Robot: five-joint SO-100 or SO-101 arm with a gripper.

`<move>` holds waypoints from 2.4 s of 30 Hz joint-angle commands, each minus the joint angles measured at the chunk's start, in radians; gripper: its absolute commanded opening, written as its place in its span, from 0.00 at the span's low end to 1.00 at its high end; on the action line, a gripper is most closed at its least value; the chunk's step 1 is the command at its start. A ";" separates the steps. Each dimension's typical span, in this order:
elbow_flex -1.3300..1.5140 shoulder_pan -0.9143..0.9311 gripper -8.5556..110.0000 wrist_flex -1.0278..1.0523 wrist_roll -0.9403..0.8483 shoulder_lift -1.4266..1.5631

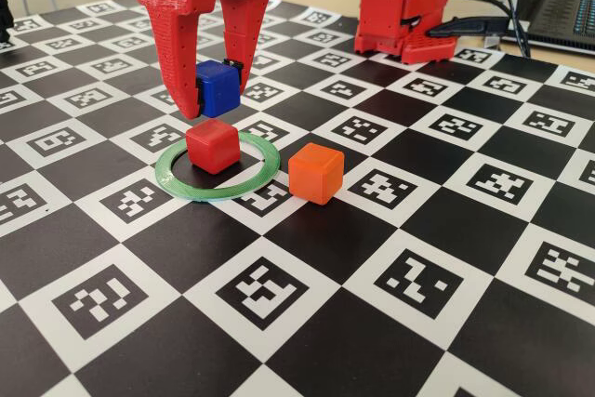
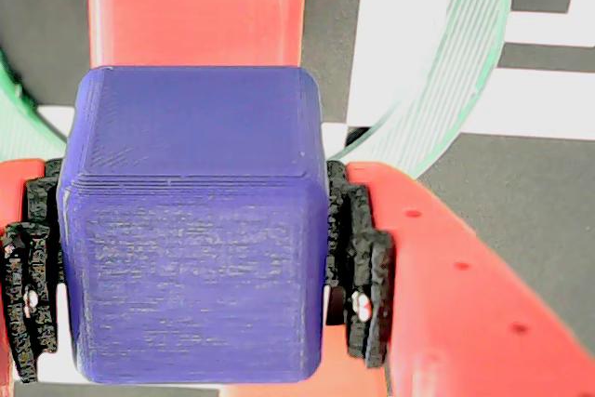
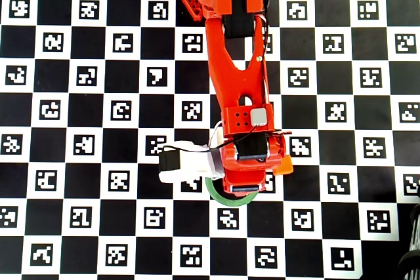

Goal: Grab the red cube then put it in the green circle then put the blue cube on top and finally the orange cube on top

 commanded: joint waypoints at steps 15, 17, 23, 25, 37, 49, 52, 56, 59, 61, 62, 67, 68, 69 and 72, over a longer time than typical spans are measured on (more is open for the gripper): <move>0.015 -0.009 0.13 -0.048 0.038 0.023; 0.025 -0.005 0.13 -0.055 0.037 0.021; 0.035 0.000 0.13 -0.071 0.031 0.011; 0.035 0.000 0.13 -0.074 0.032 0.008; 0.035 0.006 0.13 -0.084 0.031 -0.005; 0.051 0.012 0.37 -0.077 0.032 0.003; 0.058 0.012 0.38 -0.074 0.029 0.017; 0.058 0.014 0.39 -0.043 0.031 0.074; 0.058 0.009 0.39 -0.003 0.038 0.141; 0.060 0.002 0.39 0.023 0.044 0.187; 0.061 -0.003 0.39 0.035 0.046 0.212; 0.058 -0.049 0.39 0.098 0.107 0.325; 0.052 -0.064 0.39 0.109 0.120 0.336; 0.048 -0.080 0.39 0.117 0.144 0.345; 0.011 -0.140 0.39 0.156 0.241 0.336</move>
